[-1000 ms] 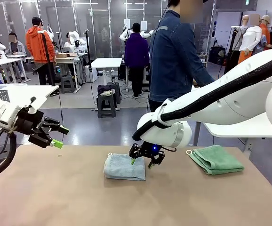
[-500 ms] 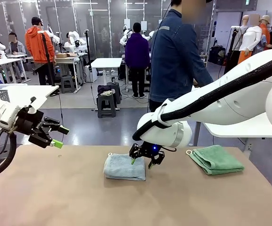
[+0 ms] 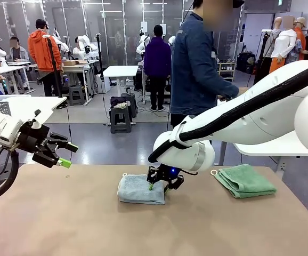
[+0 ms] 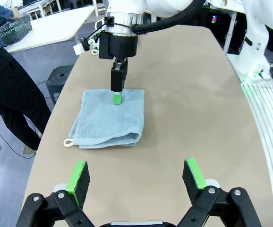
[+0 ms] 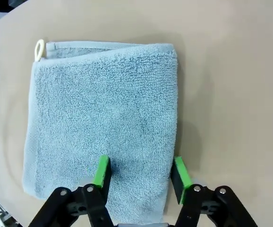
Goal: Fold the towels and place them in the basket.
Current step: Stack the folded Towel with hook on the right side of the table.
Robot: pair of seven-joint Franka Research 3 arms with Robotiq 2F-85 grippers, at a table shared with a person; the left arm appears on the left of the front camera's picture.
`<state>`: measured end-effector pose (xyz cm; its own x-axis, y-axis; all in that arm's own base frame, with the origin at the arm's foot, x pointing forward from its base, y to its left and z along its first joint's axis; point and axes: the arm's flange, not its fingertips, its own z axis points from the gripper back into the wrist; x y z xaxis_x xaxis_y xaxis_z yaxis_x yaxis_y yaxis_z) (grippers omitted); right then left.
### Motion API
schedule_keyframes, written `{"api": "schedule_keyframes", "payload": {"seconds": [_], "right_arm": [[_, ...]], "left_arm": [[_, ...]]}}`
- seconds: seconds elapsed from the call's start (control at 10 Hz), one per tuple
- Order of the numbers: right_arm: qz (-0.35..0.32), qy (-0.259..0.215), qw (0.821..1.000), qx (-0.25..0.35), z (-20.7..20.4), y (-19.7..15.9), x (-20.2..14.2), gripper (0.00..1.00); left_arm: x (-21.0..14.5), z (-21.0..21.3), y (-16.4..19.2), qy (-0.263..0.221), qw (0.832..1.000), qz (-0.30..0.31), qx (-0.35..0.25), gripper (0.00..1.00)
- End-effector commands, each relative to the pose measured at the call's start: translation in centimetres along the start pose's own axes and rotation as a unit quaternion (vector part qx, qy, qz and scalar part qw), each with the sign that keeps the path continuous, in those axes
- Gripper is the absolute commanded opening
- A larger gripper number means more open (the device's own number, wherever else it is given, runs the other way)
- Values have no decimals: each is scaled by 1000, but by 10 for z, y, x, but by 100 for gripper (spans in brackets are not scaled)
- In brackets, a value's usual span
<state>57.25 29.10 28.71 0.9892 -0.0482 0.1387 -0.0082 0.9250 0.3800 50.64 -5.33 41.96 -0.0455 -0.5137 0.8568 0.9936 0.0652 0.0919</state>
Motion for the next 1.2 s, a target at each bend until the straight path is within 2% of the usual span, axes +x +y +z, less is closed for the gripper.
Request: {"api": "schedule_keyframes", "payload": {"seconds": [0.0,0.1,0.2,0.3,0.4,0.5,0.6,0.7,0.8,0.9,1.1], "right_arm": [[-16,-8,1000,7,-7,6,1,31],[-13,-9,1000,4,-5,7,-1,44],[-12,-9,1000,3,-2,9,-3,11],[-8,-10,1000,0,2,12,-6,25],[-6,-11,1000,-1,5,14,-8,0],[-2,-11,1000,-2,9,16,-8,5],[3,-5,1000,-2,13,18,-9,0],[6,-22,1000,-11,15,19,-8,0],[-24,-59,998,-28,16,25,-3,0],[13,-8,1000,3,10,19,-5,0],[13,-8,1000,3,10,19,-5,0]], "left_arm": [[3,1,-1,3,1000,6,5,100],[3,1,-1,3,1000,6,5,100],[3,1,-1,3,1000,6,5,100],[3,1,-1,3,1000,6,5,100],[3,1,-1,3,1000,6,5,100],[3,1,-1,3,1000,6,5,100],[3,1,-1,3,1000,6,5,100],[3,1,-1,3,1000,6,5,100],[3,1,-1,3,1000,6,5,100],[3,1,-1,3,1000,6,5,100],[3,1,-1,3,1000,6,5,100]]}}
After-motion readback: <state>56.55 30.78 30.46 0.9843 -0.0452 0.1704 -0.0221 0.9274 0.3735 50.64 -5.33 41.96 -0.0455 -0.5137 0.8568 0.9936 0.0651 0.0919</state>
